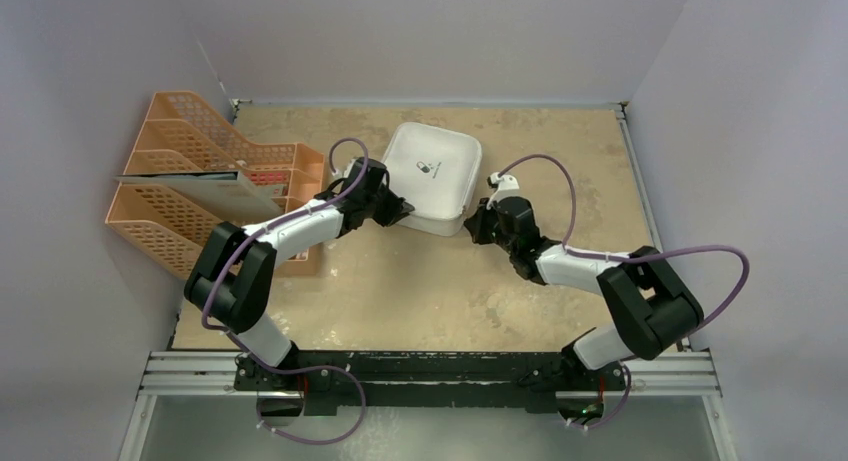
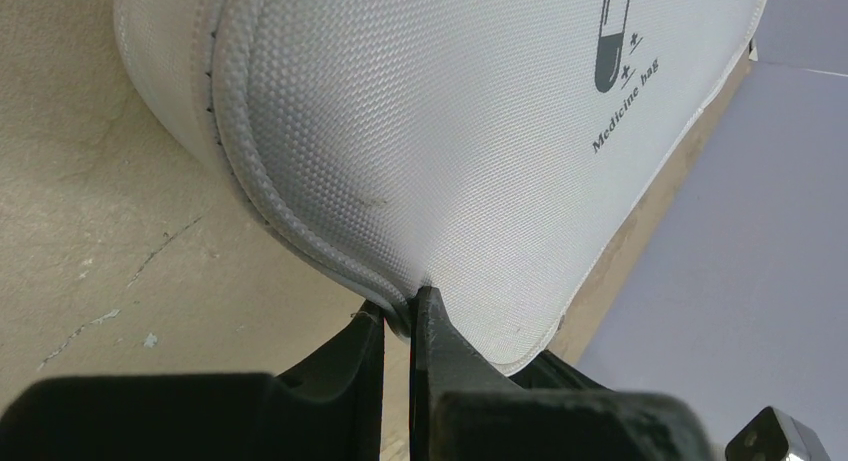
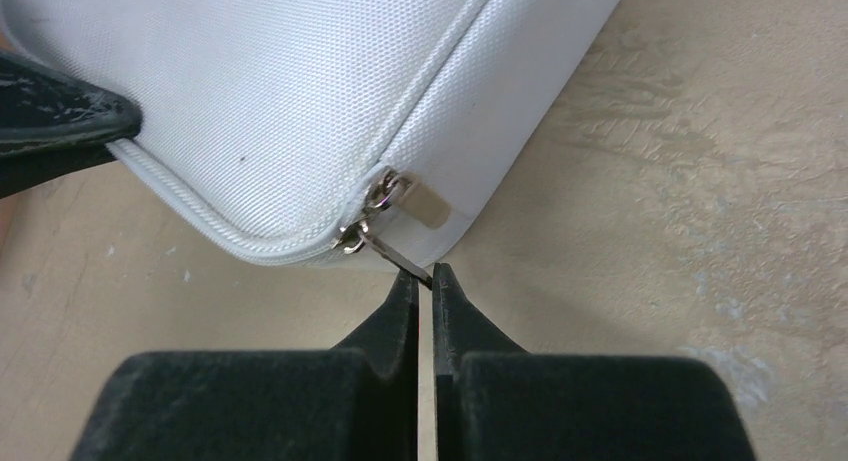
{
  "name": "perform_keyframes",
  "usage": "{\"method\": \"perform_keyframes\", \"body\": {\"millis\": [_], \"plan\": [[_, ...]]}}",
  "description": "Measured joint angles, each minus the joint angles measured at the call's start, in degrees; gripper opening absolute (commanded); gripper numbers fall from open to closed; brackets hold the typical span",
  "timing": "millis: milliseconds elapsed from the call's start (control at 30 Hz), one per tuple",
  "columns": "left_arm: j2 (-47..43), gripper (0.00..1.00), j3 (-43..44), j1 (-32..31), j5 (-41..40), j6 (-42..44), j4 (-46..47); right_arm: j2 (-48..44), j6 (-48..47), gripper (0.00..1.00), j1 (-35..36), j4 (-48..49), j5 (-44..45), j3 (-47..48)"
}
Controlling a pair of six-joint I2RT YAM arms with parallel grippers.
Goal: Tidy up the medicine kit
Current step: Zip the medicine box at the center of the board, then reset both arms
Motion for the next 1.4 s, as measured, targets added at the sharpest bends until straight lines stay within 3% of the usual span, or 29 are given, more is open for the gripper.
{"method": "perform_keyframes", "body": {"millis": [133, 333, 467, 600, 767, 833, 967, 1067, 1400], "plan": [[0.26, 0.00, 0.00, 0.00, 0.09, 0.83, 0.66, 2.16, -0.59, 0.00, -2.58, -0.68, -2.47, 1.88], [0.33, 0.00, 0.02, 0.55, 2.03, 4.74, 0.94, 3.67, -1.49, 0.00, -7.98, -1.31, 2.19, 4.09], [0.37, 0.21, 0.11, -0.09, 3.65, 6.67, 1.44, 2.80, -1.40, 0.01, -7.87, -5.33, 3.74, 4.57], [0.07, 0.31, 0.59, -3.28, 5.01, 9.73, 0.87, -0.35, -0.37, 0.13, -7.72, -13.44, 5.46, 6.08], [-1.92, 0.36, 1.38, -7.91, 8.81, 13.88, -0.04, -8.02, 1.22, 0.30, -7.72, -25.33, 7.78, 9.92], [-3.28, 0.45, 1.68, -8.31, 9.81, 16.09, -0.42, -11.23, 1.55, 0.39, -7.72, -29.59, 7.69, 12.13], [-6.73, 0.58, 4.28, -8.00, 10.40, 22.60, -4.52, -16.65, 1.42, 0.78, -7.72, -37.51, 3.91, 16.41], [-8.83, 0.73, 9.27, -7.58, 10.75, 28.13, -9.33, -19.71, 0.90, 0.98, -7.72, -43.21, 0.15, 20.55], [-23.10, 0.81, 21.11, -2.78, 13.38, 41.55, -26.05, -28.63, 2.25, 0.99, -7.69, -61.57, -3.89, 33.73]]}}
